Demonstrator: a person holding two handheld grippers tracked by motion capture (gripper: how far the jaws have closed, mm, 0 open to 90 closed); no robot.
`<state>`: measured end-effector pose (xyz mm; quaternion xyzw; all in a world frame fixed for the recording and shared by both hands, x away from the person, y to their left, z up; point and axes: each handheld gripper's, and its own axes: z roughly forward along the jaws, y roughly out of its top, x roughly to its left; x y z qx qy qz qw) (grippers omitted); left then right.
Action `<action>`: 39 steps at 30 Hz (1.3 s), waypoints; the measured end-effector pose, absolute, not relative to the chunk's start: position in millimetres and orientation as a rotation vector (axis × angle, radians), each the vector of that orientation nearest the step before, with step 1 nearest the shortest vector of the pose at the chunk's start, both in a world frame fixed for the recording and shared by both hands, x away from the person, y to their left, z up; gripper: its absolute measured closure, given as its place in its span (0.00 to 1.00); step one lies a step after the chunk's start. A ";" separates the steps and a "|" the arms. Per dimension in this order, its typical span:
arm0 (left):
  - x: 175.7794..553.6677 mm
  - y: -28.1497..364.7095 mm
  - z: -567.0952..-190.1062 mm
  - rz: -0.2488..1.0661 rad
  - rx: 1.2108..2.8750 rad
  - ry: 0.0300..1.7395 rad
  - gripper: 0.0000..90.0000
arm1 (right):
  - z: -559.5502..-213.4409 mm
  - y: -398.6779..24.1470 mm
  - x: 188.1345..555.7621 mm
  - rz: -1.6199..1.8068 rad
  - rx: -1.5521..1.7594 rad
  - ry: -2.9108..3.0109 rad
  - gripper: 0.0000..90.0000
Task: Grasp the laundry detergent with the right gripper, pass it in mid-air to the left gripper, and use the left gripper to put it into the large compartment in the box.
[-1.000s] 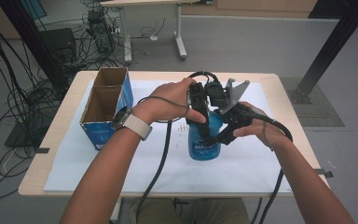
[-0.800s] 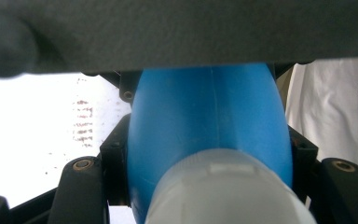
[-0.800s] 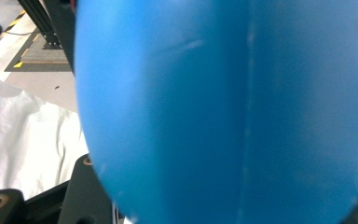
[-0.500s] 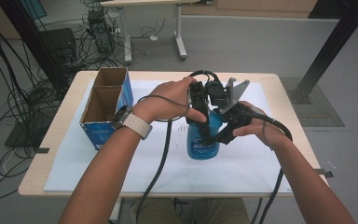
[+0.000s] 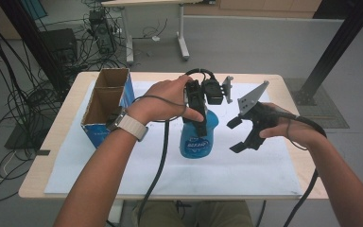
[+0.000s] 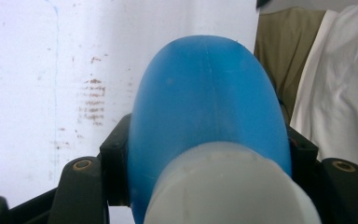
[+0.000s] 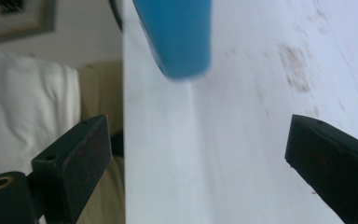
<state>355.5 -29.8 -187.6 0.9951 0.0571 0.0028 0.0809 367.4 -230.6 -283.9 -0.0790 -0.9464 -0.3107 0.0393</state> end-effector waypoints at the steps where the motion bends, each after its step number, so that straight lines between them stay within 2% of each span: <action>1: 355.4 -28.7 -186.4 0.020 2.974 0.187 0.42 | -283.5 -234.2 367.7 -0.913 -0.261 -2.927 0.07; 3: 355.8 -26.6 -183.1 0.040 2.978 0.221 0.42 | -281.8 -240.4 368.3 -0.854 -0.275 -2.984 0.04; 17: 367.3 -8.4 -167.7 0.105 2.977 0.586 0.42 | -269.8 -264.7 375.6 -0.612 -0.362 -3.109 0.06; 33: 380.1 14.1 -136.2 0.226 2.815 1.065 0.42 | -274.3 -273.6 389.4 -0.518 -0.394 -3.148 0.07; 39: 384.0 18.3 -125.1 0.255 2.757 1.178 0.42 | -270.9 -274.7 390.9 -0.531 -0.373 -3.155 0.07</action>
